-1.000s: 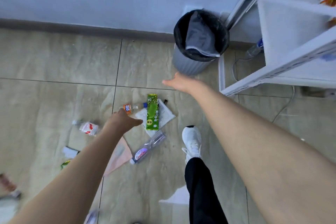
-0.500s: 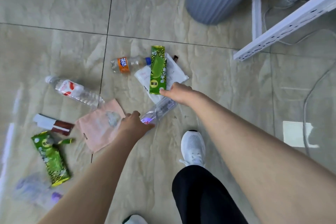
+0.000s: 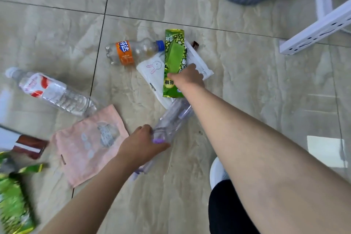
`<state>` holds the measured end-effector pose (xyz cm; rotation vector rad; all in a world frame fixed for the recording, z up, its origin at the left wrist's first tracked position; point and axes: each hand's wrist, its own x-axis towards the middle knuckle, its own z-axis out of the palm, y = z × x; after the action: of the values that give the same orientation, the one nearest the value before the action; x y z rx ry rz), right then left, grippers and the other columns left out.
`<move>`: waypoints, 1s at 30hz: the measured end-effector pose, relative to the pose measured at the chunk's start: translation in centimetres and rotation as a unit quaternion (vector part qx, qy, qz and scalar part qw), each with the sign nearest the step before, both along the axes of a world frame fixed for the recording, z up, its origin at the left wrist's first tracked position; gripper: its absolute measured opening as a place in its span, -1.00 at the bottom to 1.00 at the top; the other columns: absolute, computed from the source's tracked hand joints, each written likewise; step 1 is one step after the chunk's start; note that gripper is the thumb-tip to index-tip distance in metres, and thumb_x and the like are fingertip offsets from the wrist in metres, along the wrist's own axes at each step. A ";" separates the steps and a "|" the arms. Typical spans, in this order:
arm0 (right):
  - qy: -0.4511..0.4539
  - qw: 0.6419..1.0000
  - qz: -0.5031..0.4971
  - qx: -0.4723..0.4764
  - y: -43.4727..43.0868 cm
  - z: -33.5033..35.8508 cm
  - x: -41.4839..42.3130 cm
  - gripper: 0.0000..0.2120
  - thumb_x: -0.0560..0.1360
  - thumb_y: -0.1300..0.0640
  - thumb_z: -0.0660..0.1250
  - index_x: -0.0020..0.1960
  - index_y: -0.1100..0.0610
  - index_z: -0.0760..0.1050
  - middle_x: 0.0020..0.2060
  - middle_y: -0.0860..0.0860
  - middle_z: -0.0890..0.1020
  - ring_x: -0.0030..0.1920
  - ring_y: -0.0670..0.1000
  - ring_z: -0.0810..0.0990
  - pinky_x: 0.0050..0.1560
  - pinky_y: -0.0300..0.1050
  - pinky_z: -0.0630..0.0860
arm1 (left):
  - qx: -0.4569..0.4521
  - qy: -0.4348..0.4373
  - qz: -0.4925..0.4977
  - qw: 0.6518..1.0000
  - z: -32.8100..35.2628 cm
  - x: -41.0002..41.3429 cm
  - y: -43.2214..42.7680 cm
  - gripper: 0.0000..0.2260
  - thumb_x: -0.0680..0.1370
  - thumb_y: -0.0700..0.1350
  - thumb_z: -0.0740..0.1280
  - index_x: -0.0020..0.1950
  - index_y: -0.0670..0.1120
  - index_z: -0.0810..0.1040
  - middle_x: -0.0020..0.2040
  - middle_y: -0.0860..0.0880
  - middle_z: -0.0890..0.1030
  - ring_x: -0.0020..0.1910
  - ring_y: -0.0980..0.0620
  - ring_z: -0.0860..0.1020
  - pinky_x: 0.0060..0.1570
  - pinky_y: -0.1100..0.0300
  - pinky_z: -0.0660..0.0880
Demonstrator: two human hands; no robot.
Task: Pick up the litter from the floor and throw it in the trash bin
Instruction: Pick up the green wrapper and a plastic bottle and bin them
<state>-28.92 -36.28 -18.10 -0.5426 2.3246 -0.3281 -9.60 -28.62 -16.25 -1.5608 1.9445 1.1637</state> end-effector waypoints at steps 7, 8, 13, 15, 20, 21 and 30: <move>0.114 0.993 0.031 -0.027 -1.5 -0.9 -2.4 -0.42 0.37 0.00 0.47 0.29 0.13 0.34 0.24 0.10 0.49 0.28 0.15 0.45 0.14 0.01 0.46 | 0.019 0.038 0.110 0.993 0.5 3.3 -3.2 -0.61 0.29 0.22 0.47 -0.23 -0.01 0.41 -0.33 0.04 0.50 -0.36 0.10 0.45 -0.35 0.19 0.33; 0.140 0.989 0.038 -0.013 -1.5 -0.9 -2.9 -0.27 0.31 -0.05 0.52 0.35 0.12 0.26 0.29 0.11 0.41 0.32 0.15 0.38 0.19 0.05 0.42 | 0.016 0.041 0.122 0.991 0.5 3.4 -3.6 -0.61 0.29 0.22 0.47 -0.22 -0.02 0.41 -0.32 0.04 0.51 -0.36 0.11 0.46 -0.35 0.20 0.32; 0.178 0.979 0.083 0.046 -2.3 -1.2 -4.1 0.04 0.17 -0.16 0.58 0.44 0.10 0.10 0.36 0.09 0.31 0.38 0.14 0.24 0.23 0.06 0.35 | -0.011 0.058 0.152 0.987 -0.1 3.2 -5.1 -0.60 0.27 0.26 0.46 -0.28 0.02 0.36 -0.33 0.08 0.47 -0.37 0.16 0.44 -0.39 0.21 0.27; 0.154 0.982 0.082 0.068 -2.7 -1.1 -4.0 -0.03 0.18 -0.15 0.59 0.41 0.12 0.16 0.33 0.08 0.39 0.37 0.14 0.26 0.21 0.06 0.33 | -0.019 0.062 0.162 0.985 -0.2 3.1 -5.5 -0.59 0.29 0.24 0.47 -0.32 0.02 0.33 -0.37 0.07 0.43 -0.40 0.13 0.40 -0.40 0.18 0.25; 0.055 0.996 0.018 0.071 -1.1 1.0 -3.9 -0.59 0.39 0.04 0.47 0.19 0.09 0.49 0.18 0.08 0.58 0.28 0.12 0.44 0.24 0.03 0.39 | 0.008 0.078 0.224 0.971 2.2 3.1 -6.0 -0.58 0.32 0.18 0.48 -0.28 -0.11 0.40 -0.38 -0.04 0.43 -0.43 0.02 0.40 -0.42 0.18 0.30; 0.034 0.998 0.000 0.060 -0.6 2.2 -4.0 -0.62 0.38 0.05 0.48 0.16 0.11 0.52 0.16 0.10 0.60 0.26 0.13 0.49 0.25 0.04 0.42 | 0.012 0.080 0.239 0.968 3.3 3.2 -6.1 -0.59 0.33 0.18 0.47 -0.27 -0.11 0.40 -0.38 -0.04 0.45 -0.43 0.02 0.41 -0.44 0.19 0.30; -0.014 0.998 -0.057 0.004 1.8 20.2 -6.7 -0.66 0.32 0.00 0.51 0.05 0.07 0.60 0.05 0.10 0.66 0.13 0.15 0.58 0.22 0.05 0.48 | 0.036 0.080 0.268 0.959 19.2 1.0 -7.7 -0.57 0.32 0.19 0.47 -0.24 -0.13 0.42 -0.33 -0.11 0.49 -0.38 -0.07 0.45 -0.33 0.15 0.37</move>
<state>-35.58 -34.47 2.10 -0.3997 2.3338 -0.3769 -8.61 -36.27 2.94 -2.0830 1.5842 1.5929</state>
